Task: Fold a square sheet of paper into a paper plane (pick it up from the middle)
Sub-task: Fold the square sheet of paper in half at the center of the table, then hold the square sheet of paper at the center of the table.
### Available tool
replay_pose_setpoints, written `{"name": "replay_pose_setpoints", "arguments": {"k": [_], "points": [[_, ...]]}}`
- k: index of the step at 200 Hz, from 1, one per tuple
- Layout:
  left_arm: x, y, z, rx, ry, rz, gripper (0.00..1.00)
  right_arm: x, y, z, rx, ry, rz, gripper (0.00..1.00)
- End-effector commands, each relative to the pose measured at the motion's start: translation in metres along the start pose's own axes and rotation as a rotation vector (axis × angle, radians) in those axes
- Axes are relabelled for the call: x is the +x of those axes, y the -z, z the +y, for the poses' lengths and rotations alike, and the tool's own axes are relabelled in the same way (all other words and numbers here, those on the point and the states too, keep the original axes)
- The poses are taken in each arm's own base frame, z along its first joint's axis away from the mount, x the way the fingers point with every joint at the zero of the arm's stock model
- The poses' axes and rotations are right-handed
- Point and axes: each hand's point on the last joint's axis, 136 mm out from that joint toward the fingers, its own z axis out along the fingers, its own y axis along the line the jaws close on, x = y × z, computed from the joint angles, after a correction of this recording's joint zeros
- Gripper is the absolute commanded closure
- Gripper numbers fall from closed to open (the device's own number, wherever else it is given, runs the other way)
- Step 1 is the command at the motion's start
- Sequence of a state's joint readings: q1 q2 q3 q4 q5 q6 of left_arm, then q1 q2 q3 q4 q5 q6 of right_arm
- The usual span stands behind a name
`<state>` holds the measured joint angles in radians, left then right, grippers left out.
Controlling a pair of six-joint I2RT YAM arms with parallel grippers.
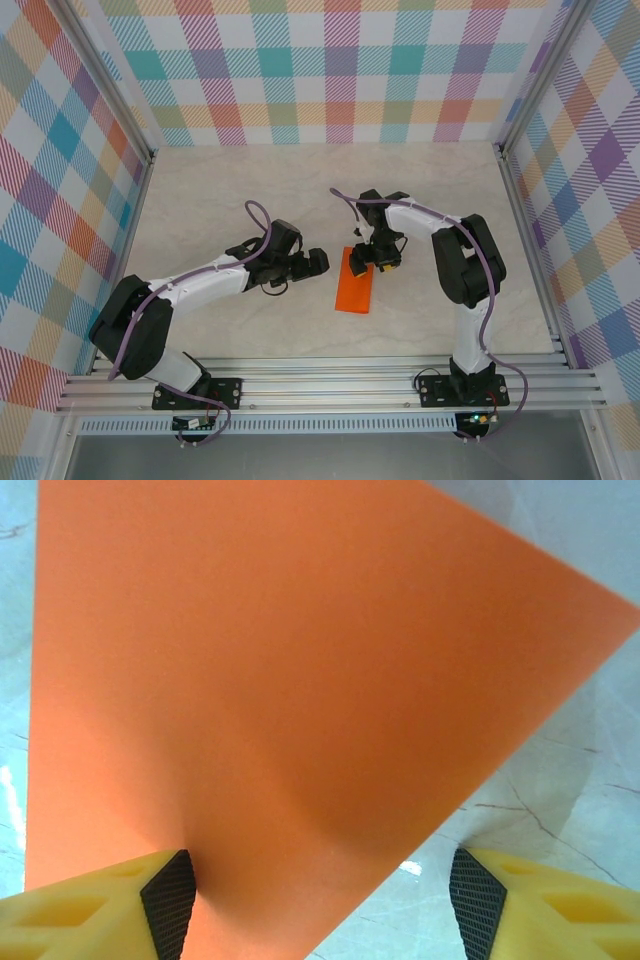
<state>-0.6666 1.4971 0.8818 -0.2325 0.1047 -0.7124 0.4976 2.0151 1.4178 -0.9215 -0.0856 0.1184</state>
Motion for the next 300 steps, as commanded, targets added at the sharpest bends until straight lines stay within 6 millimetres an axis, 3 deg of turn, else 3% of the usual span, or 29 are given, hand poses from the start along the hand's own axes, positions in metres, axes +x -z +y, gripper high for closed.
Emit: {"name": "replay_pose_setpoints", "arguments": {"k": [1, 37, 67, 140, 176, 300], "points": [[-0.001, 0.0, -0.01, 0.02, -0.028, 0.002, 0.0, 0.0, -0.003, 0.0, 0.005, 0.006, 0.022, 0.29], [0.0, -0.001, -0.01, 0.024, -0.029, 0.005, 0.01, 0.001, -0.007, -0.002, 0.009, -0.014, 0.029, 0.3], [0.001, -0.003, -0.014, 0.042, -0.027, 0.015, 0.12, 0.004, -0.011, -0.004, 0.022, -0.017, 0.037, 0.3], [0.004, -0.019, -0.027, 0.083, -0.016, 0.071, 0.62, 0.005, -0.018, -0.007, 0.03, -0.051, 0.045, 0.29], [0.005, -0.027, -0.032, 0.094, -0.012, 0.088, 0.75, 0.007, -0.022, -0.006, 0.02, -0.052, 0.051, 0.29], [0.011, -0.034, -0.035, 0.092, -0.025, 0.114, 0.77, 0.007, -0.017, -0.002, -0.001, 0.036, 0.057, 0.29]]}}
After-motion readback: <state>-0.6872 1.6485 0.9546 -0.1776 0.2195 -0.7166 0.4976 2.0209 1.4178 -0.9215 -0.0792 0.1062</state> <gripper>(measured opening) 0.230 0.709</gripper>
